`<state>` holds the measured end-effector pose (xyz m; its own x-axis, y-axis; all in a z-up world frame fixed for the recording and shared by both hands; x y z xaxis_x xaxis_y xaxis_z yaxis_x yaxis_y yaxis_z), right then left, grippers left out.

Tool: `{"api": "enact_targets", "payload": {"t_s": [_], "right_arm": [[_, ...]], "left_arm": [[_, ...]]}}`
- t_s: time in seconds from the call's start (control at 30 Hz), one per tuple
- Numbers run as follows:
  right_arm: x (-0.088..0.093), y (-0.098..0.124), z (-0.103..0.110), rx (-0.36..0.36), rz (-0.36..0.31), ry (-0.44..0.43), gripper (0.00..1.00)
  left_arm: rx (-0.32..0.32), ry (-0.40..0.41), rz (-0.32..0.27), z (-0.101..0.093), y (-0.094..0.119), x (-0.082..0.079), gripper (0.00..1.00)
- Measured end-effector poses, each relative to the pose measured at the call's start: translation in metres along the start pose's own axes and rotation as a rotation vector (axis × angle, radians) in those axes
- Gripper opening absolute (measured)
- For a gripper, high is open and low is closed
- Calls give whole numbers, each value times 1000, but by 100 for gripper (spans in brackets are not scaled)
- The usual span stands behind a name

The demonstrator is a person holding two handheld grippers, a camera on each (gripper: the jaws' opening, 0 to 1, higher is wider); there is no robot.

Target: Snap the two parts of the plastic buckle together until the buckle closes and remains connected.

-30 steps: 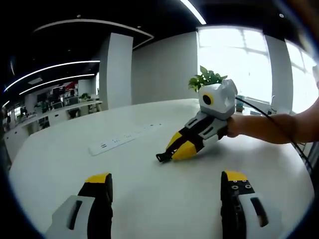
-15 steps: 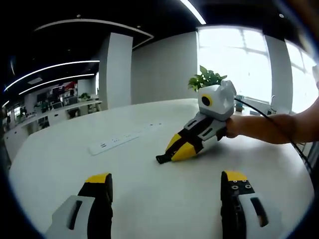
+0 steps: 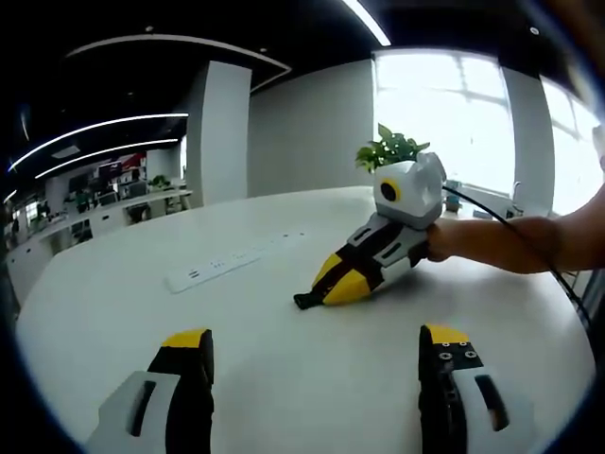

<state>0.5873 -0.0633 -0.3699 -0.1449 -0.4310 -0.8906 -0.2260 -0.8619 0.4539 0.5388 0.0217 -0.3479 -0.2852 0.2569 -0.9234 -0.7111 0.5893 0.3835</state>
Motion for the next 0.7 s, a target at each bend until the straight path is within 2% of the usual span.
{"api": "enact_targets", "payload": {"t_s": [0.7], "right_arm": [[1,0,3,-5,1,-8,11]], "left_arm": [[0,1,3,0,0,1,91]]}}
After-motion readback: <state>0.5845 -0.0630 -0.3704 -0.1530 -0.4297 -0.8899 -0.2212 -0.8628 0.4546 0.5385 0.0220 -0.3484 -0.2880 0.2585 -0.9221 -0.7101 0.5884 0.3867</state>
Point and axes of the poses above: the point that each gripper's makers call its tool centre point, and the gripper's own axes: y roughly backward along the fingers, z roughly to its left, x roughly out of its underside, the point moved 1 cm from there along y, roughly backward along the fingers, and after that the axes turned 14 degrees about -x, right-handed, at the moved point
